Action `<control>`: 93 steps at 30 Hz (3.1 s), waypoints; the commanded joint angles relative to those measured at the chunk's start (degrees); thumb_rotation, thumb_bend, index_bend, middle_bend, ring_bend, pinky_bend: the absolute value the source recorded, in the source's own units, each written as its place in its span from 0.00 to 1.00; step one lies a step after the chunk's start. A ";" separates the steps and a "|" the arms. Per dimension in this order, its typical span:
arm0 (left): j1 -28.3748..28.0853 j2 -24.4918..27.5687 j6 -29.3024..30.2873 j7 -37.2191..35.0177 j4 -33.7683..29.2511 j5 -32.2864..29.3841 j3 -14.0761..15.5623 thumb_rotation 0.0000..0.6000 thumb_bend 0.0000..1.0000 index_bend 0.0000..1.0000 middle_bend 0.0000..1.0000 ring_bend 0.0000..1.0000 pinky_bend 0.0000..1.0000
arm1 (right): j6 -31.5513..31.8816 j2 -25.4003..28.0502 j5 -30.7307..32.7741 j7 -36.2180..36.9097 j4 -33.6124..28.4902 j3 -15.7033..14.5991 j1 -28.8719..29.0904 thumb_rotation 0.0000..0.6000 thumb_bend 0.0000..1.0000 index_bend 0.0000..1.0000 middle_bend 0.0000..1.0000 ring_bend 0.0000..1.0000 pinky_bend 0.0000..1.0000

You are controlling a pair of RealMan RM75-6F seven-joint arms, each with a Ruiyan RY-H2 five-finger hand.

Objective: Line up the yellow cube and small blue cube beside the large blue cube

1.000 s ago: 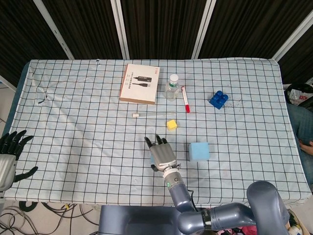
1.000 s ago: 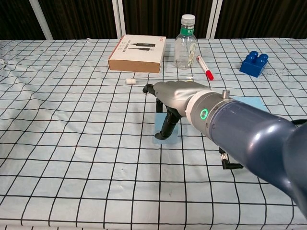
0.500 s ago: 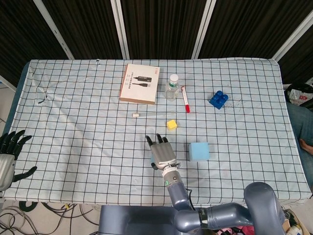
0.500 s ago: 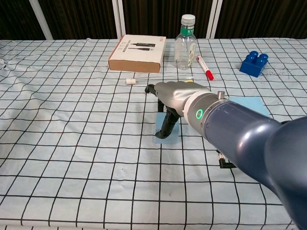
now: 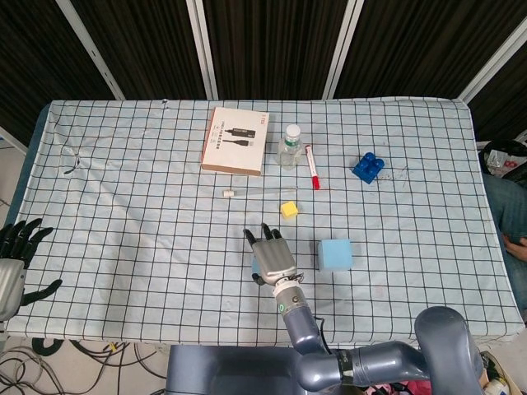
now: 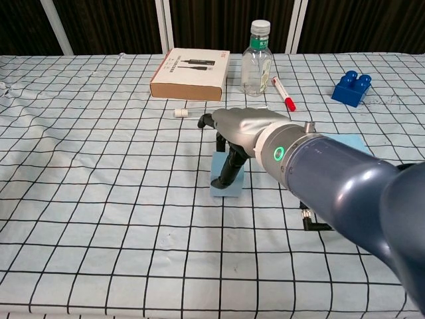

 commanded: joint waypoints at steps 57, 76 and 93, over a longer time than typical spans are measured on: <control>0.59 -0.61 0.12 1.61 -0.13 0.20 -0.62 1.00 0.11 0.18 0.07 0.00 0.00 | -14.08 20.74 -6.17 11.79 -2.94 -8.38 -4.96 1.00 0.21 0.11 0.40 0.00 0.13; 0.73 -0.65 0.15 1.82 -0.09 0.00 -0.83 1.00 0.11 0.18 0.07 0.00 0.00 | -14.91 21.22 -7.70 13.93 -1.88 -9.71 -5.51 1.00 0.21 0.11 0.39 0.00 0.13; 0.84 -0.57 0.18 1.72 -0.08 -0.17 -0.99 1.00 0.11 0.18 0.07 0.00 0.00 | -14.80 20.94 -7.90 14.38 -1.21 -9.99 -5.69 1.00 0.21 0.11 0.35 0.00 0.13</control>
